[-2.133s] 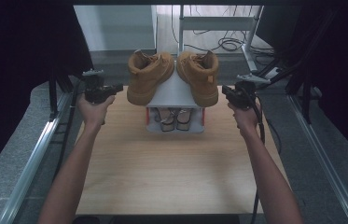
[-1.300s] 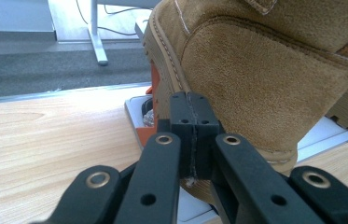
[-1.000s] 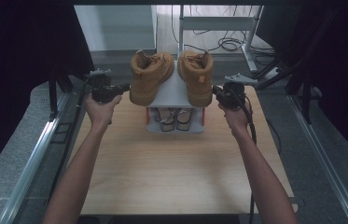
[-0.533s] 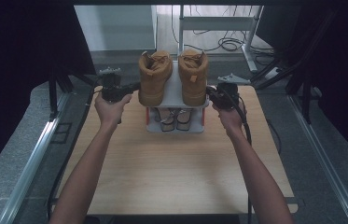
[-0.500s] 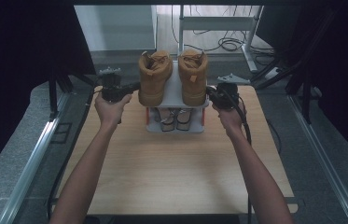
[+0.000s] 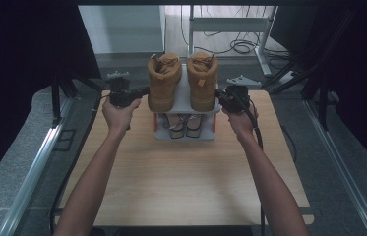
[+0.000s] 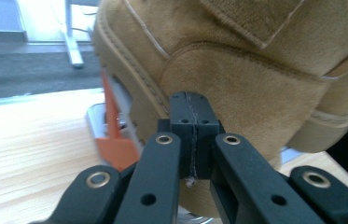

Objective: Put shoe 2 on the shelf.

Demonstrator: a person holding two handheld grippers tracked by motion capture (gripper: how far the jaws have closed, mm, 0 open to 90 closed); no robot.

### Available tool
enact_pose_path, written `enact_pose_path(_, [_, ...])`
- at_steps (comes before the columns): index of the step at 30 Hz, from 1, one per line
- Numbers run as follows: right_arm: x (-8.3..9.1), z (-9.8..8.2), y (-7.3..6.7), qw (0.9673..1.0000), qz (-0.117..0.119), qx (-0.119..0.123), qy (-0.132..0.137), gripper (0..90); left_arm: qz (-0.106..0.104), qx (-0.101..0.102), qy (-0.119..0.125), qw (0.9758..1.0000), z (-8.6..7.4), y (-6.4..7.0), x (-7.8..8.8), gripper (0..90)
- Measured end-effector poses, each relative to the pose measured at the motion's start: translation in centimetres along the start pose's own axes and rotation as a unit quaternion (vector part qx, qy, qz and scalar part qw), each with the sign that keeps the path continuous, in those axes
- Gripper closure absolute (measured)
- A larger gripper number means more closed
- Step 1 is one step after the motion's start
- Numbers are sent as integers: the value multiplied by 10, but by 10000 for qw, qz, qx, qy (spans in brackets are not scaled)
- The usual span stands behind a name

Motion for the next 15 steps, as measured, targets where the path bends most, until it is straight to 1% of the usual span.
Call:
enact_pose_path(3, [-3,1,-6,10000,63,43,1,895,-72,-17,-19,10000,-1,7,-5,900])
enact_pose_path(5, [-5,1,-10,9999,93,63,17,895,-190,68,-9,9998,-2,13,-9,900])
enact_pose_path(6, [-7,1,-12,9999,110,81,3,895,-180,59,7,9998,-3,14,-10,900])
enact_pose_path(9, [-9,1,-15,9999,160,54,3,895,-199,127,45,9997,-4,17,-13,900])
enact_pose_path(12, [-11,1,-16,9997,223,31,-7,895,-132,64,67,9999,-4,19,-14,900])
enact_pose_path(15, [-11,1,-15,9996,269,42,-1,895,-165,48,79,9998,-4,18,-14,900])
Point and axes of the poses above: each handheld gripper's, and its own axes: x roughly backward along the jaws, z roughly out of its top, y roughly to its right, the point moved 6 cm from there along -x, roughly forward along the jaws, and after that the axes turned 1 degree about z, right-handed, at the moved point
